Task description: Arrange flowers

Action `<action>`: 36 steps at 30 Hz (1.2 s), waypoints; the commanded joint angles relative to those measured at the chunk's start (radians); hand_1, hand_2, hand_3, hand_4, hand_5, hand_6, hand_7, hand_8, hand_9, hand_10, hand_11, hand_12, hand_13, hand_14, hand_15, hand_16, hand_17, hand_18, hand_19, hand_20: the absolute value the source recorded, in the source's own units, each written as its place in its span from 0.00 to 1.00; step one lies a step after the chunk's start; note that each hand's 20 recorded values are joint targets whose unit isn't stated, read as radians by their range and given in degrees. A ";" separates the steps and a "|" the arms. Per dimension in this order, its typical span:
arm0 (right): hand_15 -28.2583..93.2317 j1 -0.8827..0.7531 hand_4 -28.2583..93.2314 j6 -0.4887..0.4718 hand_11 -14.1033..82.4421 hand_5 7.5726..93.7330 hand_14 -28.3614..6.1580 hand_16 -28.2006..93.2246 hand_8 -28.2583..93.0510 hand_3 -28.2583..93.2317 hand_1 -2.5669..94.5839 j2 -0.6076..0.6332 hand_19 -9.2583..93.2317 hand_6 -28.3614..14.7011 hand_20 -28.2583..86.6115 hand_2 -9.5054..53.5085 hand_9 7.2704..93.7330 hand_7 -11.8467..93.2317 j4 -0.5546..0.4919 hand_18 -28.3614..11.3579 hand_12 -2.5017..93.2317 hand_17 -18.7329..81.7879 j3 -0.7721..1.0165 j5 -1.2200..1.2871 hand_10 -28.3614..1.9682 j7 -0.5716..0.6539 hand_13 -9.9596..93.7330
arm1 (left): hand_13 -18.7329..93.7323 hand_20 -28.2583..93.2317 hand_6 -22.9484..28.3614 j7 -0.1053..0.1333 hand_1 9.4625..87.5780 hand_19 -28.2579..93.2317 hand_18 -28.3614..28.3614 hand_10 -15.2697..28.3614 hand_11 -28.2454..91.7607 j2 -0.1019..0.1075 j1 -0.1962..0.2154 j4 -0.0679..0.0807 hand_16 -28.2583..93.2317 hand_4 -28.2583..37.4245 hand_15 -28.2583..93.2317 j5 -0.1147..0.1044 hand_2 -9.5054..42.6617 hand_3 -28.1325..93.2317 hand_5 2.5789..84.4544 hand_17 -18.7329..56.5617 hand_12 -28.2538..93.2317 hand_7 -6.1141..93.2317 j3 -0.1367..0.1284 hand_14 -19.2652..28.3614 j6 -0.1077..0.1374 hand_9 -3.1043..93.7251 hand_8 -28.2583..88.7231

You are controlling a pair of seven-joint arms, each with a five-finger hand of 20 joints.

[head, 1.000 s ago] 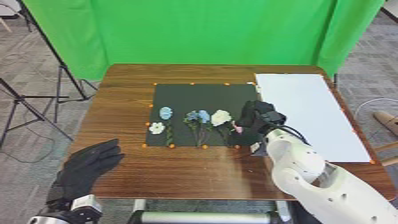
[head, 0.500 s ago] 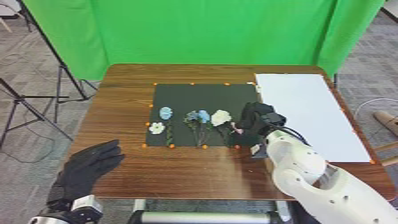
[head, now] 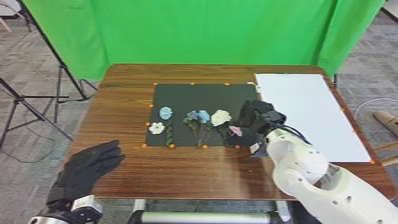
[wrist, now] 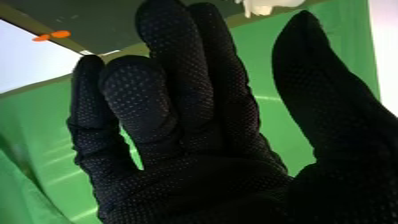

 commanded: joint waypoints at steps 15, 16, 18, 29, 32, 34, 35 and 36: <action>0.77 -0.242 0.03 -0.107 0.44 0.68 0.38 0.39 0.13 0.93 0.29 -0.095 0.74 0.58 0.42 0.19 0.70 0.28 -0.099 0.08 0.22 0.31 0.475 0.292 0.42 -0.128 0.62 | 0.40 0.38 0.72 0.083 0.22 0.70 0.88 0.83 0.53 0.016 0.048 -0.007 0.14 0.22 0.68 -0.025 0.25 0.90 0.52 0.13 0.30 0.20 -0.027 0.97 0.035 0.41 0.17; 0.76 -0.256 0.03 -0.111 0.43 0.67 0.39 0.39 0.13 0.93 0.29 -0.102 0.73 0.58 0.41 0.20 0.70 0.28 -0.102 0.09 0.22 0.30 0.503 0.335 0.41 -0.132 0.61 | 0.40 0.38 0.72 0.110 0.22 0.70 0.88 0.84 0.53 0.027 0.052 -0.002 0.14 0.22 0.68 -0.032 0.25 0.90 0.53 0.13 0.30 0.20 -0.018 0.97 0.041 0.41 0.17; 0.75 -0.307 0.03 -0.125 0.42 0.65 0.36 0.38 0.13 0.94 0.28 -0.128 0.71 0.58 0.41 0.21 0.66 0.29 -0.112 0.09 0.21 0.28 0.578 0.399 0.42 -0.164 0.58 | 0.40 0.38 0.72 0.138 0.22 0.70 0.88 0.84 0.53 0.045 0.046 0.002 0.14 0.22 0.68 -0.042 0.25 0.90 0.53 0.13 0.31 0.20 -0.009 0.97 0.050 0.41 0.17; 0.71 -0.476 0.03 -0.087 0.38 0.60 0.29 0.35 0.12 0.95 0.27 -0.207 0.68 0.57 0.40 0.24 0.59 0.28 -0.160 0.10 0.20 0.25 0.782 0.579 0.40 -0.190 0.53 | 0.41 0.39 0.71 0.171 0.23 0.70 0.89 0.84 0.53 0.059 0.044 0.010 0.15 0.22 0.69 -0.053 0.25 0.90 0.53 0.13 0.31 0.20 -0.016 0.99 0.066 0.42 0.17; 0.70 -0.480 0.03 -0.068 0.37 0.59 0.29 0.35 0.12 0.95 0.27 -0.217 0.68 0.58 0.40 0.23 0.58 0.28 -0.153 0.11 0.20 0.25 0.806 0.646 0.41 -0.188 0.52 | 0.41 0.39 0.71 0.170 0.23 0.70 0.89 0.84 0.53 0.057 0.039 0.016 0.15 0.21 0.71 -0.049 0.25 0.90 0.53 0.14 0.31 0.20 -0.014 0.99 0.057 0.42 0.17; 0.70 -0.493 0.03 -0.041 0.37 0.59 0.29 0.35 0.12 0.95 0.27 -0.219 0.67 0.58 0.40 0.23 0.57 0.28 -0.151 0.11 0.20 0.25 0.816 0.662 0.41 -0.194 0.51 | 0.41 0.39 0.71 0.180 0.23 0.70 0.89 0.84 0.53 0.061 0.035 0.016 0.15 0.21 0.72 -0.058 0.25 0.90 0.53 0.13 0.31 0.20 -0.008 0.99 0.067 0.42 0.17; 0.70 -0.502 0.03 -0.034 0.37 0.58 0.28 0.35 0.12 0.95 0.27 -0.219 0.67 0.58 0.40 0.23 0.57 0.28 -0.152 0.11 0.20 0.25 0.822 0.670 0.40 -0.196 0.51 | 0.41 0.38 0.71 0.178 0.23 0.70 0.89 0.84 0.53 0.058 0.035 0.015 0.14 0.21 0.72 -0.055 0.25 0.90 0.53 0.13 0.31 0.20 -0.011 0.99 0.064 0.42 0.17; 0.69 -0.513 0.03 -0.032 0.37 0.58 0.28 0.35 0.12 0.95 0.27 -0.220 0.67 0.58 0.40 0.23 0.57 0.28 -0.157 0.11 0.20 0.24 0.830 0.678 0.40 -0.192 0.51 | 0.41 0.38 0.71 0.176 0.22 0.70 0.89 0.84 0.53 0.060 0.037 0.015 0.14 0.21 0.72 -0.053 0.24 0.90 0.53 0.13 0.31 0.20 -0.013 0.99 0.065 0.42 0.17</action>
